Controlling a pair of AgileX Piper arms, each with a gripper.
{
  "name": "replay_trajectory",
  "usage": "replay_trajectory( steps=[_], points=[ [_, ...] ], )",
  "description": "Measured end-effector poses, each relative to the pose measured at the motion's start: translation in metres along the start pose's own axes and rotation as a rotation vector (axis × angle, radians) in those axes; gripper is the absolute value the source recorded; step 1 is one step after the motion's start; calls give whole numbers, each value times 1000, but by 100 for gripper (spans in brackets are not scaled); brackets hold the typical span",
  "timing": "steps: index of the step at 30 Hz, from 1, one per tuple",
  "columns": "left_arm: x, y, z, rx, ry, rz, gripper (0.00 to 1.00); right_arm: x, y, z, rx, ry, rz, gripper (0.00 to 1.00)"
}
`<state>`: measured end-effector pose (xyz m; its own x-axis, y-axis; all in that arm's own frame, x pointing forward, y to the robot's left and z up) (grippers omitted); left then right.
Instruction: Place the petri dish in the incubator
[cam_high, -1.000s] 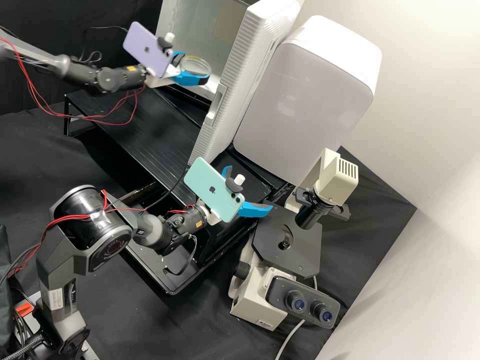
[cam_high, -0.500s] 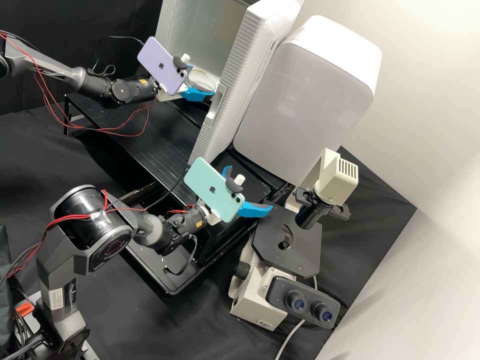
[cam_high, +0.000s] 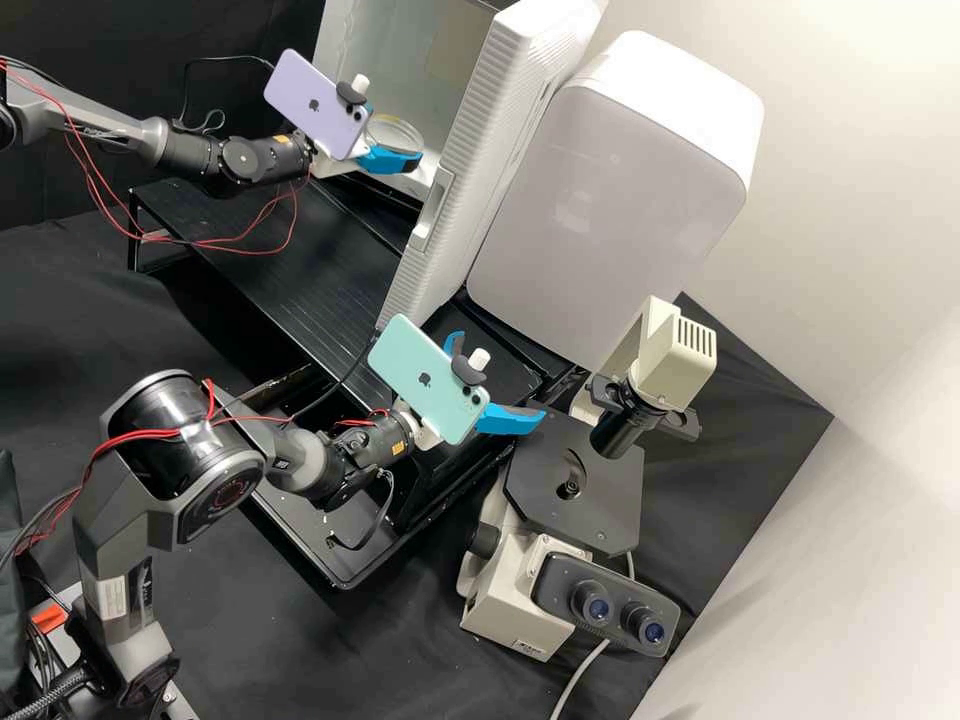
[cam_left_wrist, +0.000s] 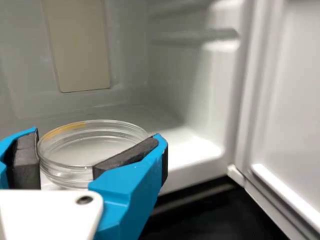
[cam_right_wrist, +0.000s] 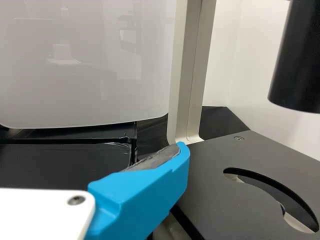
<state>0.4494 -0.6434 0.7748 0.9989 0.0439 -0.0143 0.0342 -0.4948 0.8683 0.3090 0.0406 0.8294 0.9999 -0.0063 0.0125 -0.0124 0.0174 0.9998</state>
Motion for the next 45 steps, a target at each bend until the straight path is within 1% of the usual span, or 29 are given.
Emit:
replay_trajectory(
  steps=[2,5,12,14,19,21,23,24,28,32,34,36,37,45],
  points=[
    [4,3,-1,-24,10,3,0,0,0,0,0,0,0,100],
    [13,3,2,-45,19,-6,0,0,0,0,0,0,0,100],
    [31,-11,8,-49,26,-78,0,0,0,0,0,0,0,100],
    [35,-14,9,-37,27,-89,0,0,0,0,0,0,0,100],
    [44,-13,14,-21,34,-99,0,0,0,0,0,0,0,100],
    [47,-10,16,-28,34,-102,0,0,0,0,0,0,0,100],
    [49,-11,17,-38,37,-112,0,0,0,0,0,0,0,100],
    [50,-11,18,-33,36,-111,0,0,0,0,0,0,0,100],
    [55,-13,18,-35,37,-111,0,0,0,0,0,0,0,100],
    [60,-13,17,-20,39,-103,0,0,0,0,0,0,0,100],
    [61,-10,16,-32,42,-97,0,0,0,0,0,0,0,100],
    [64,-11,14,-45,50,-96,0,0,0,0,0,0,0,100],
    [65,-8,13,-50,53,-87,0,0,0,0,0,0,0,100],
    [75,-8,0,-57,94,-72,0,0,0,0,0,0,0,100]
  ],
)
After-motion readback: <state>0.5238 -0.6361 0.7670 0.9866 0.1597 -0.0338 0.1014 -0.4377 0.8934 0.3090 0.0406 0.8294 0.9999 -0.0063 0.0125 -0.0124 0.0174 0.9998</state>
